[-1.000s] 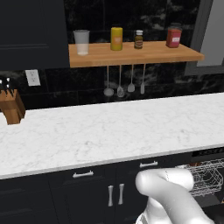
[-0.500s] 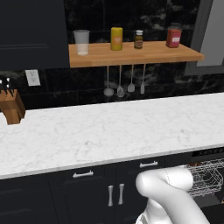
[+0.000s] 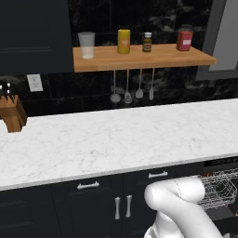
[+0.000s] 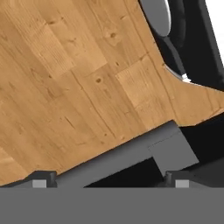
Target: Pick up the cup and bowl from the counter, place them in the dishwasher, and close the dishwasher door.
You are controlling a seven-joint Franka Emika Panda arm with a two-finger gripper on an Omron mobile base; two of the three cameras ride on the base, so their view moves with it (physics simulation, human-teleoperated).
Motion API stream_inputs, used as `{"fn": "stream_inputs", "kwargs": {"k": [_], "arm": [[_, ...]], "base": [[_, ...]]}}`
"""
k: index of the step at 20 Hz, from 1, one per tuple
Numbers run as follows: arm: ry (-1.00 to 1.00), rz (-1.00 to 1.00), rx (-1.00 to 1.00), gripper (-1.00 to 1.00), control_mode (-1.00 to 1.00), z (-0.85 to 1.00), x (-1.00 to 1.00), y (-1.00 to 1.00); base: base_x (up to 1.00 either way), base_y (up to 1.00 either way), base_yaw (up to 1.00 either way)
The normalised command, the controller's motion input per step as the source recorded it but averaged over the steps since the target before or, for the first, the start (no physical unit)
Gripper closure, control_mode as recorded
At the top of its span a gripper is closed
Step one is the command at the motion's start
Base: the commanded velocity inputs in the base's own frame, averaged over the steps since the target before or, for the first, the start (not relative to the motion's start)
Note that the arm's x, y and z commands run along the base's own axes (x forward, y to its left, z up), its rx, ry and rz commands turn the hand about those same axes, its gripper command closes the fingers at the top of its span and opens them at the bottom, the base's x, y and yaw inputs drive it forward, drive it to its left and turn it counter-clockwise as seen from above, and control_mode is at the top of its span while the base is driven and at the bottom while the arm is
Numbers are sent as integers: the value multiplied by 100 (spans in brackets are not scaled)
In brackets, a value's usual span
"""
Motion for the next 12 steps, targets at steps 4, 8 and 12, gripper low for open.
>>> {"fn": "stream_inputs", "kwargs": {"k": [4,8,12], "arm": [[-19,24,8,-100,-100,-48,-65,-30],[-39,21,23,-100,-100,-57,-67,-61],[-56,8,27,-100,-100,-54,-39,-67]], "base": [[0,0,0],[0,0,0],[0,0,0]]}}
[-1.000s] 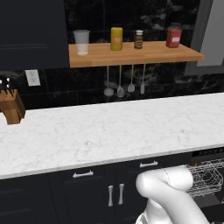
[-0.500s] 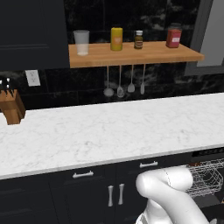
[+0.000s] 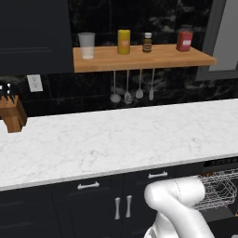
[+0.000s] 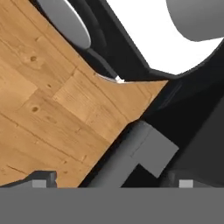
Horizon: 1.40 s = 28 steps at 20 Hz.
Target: Pick up the cup and bowl from the counter, place them in the dishwasher, and close the dishwasher door.
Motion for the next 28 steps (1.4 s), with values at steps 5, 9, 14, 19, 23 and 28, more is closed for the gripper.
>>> {"fn": "stream_inputs", "kwargs": {"k": [5,9,14,19,23,28], "arm": [[-68,0,17,-100,-100,-65,0,-59],[-70,-6,5,-100,-100,-83,0,-39],[-45,-16,7,-100,-100,-86,22,-20],[-25,-9,12,-100,-100,-69,94,-8],[-39,-2,11,-100,-100,-37,100,-25],[-43,0,13,-100,-100,-40,100,-20]], "base": [[0,0,0],[0,0,0],[0,0,0],[0,0,0],[0,0,0],[0,0,0]]}}
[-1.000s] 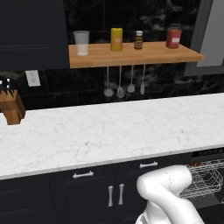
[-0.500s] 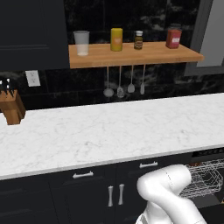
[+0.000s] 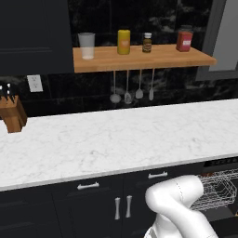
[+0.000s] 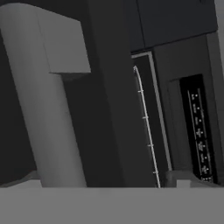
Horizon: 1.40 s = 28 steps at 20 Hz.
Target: Pick up the cup and bowl from the counter, place them in the dishwasher, and close the dishwasher door.
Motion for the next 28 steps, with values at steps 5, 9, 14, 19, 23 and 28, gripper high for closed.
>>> {"fn": "stream_inputs", "kwargs": {"k": [5,9,14,19,23,28], "arm": [[-44,0,17,-100,-100,-32,100,-29],[-43,0,17,-100,-100,-31,100,-30],[-40,0,19,-100,-100,-35,100,-38],[-33,0,17,-100,-100,-41,100,-38],[-28,0,17,-100,-100,-29,100,-40],[-25,0,17,-100,-100,-23,100,-35]], "base": [[0,0,0],[0,0,0],[0,0,0],[0,0,0],[0,0,0],[0,0,0]]}}
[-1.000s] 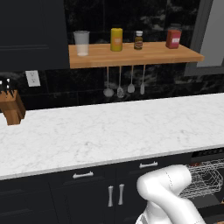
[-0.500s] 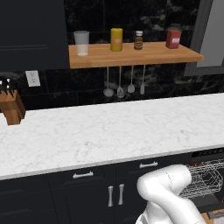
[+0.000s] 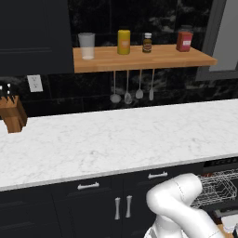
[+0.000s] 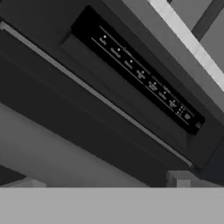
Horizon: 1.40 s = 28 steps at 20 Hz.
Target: Pick up the cup and bowl from the counter, place them in the dishwasher, and close the dishwasher door.
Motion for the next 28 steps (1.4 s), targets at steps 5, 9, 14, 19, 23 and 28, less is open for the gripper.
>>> {"fn": "stream_inputs", "kwargs": {"k": [5,9,14,19,23,28], "arm": [[-23,0,19,-100,-100,-9,100,-32],[-18,0,16,-100,-100,-21,100,-16],[-13,0,13,-100,-100,-41,100,-7],[-10,0,8,-100,-100,-54,100,0],[-4,0,6,-100,-100,-68,100,0],[-1,0,3,-100,-100,-78,100,0]], "base": [[0,0,0],[0,0,0],[0,0,0],[0,0,0],[0,0,0],[0,0,0]]}}
